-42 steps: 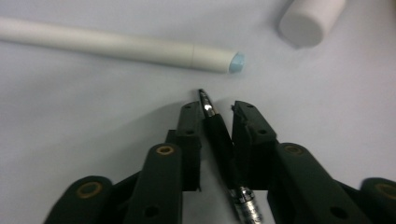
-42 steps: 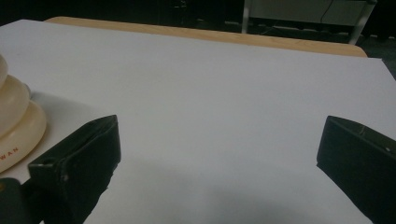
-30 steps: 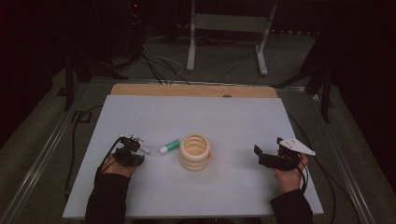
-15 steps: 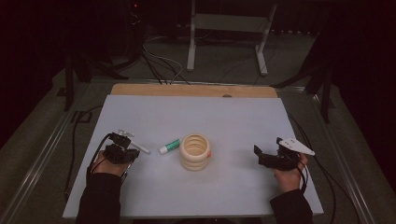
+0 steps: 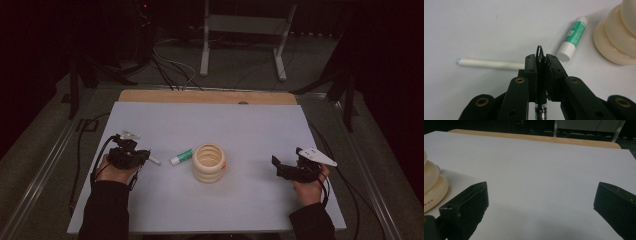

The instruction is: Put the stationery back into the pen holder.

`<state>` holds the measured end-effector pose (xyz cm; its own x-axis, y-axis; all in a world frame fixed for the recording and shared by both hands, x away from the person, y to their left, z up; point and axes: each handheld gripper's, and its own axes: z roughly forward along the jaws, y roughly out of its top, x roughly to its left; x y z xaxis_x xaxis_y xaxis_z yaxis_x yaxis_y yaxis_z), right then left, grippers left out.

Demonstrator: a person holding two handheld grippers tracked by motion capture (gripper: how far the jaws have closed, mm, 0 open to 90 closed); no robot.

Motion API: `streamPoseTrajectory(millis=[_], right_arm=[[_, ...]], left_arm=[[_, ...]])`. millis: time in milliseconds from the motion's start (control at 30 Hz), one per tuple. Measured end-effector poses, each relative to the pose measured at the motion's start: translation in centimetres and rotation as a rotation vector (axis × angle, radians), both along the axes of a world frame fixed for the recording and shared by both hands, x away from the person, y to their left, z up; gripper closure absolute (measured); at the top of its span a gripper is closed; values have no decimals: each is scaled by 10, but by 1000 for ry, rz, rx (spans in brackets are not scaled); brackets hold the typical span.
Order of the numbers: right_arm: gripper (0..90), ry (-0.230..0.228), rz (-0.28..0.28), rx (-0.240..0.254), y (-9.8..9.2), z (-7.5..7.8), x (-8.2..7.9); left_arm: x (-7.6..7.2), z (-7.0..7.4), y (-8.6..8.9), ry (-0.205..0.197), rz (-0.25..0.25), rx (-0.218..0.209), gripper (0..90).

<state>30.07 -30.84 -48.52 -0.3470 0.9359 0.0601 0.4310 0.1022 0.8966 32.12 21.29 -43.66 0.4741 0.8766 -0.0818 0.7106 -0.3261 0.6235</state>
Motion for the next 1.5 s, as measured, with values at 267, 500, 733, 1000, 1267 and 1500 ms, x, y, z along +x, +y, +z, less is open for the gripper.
streamPoseTrajectory(millis=[267, 500, 733, 1000, 1267, 1500], right_arm=[[0, 0, 0, 2, 0, 0, 0], [0, 2, 1, 2, 0, -1, 0], [0, 4, -1, 4, 0, -1, 0], [0, 4, 1, 3, 0, -1, 1], [0, 3, 0, 3, -1, -1, 1], [0, 2, 0, 4, -1, -1, 1]], left_arm=[[3, 6, -1, -44, -17, -45, 815], [5, 12, -7, -93, -37, -59, 815], [9, 18, -17, -118, -66, -76, 815], [16, 28, -26, -145, -97, -120, 815], [24, 38, -36, -177, -124, -162, 815], [31, 41, -44, -185, -147, -205, 815]])
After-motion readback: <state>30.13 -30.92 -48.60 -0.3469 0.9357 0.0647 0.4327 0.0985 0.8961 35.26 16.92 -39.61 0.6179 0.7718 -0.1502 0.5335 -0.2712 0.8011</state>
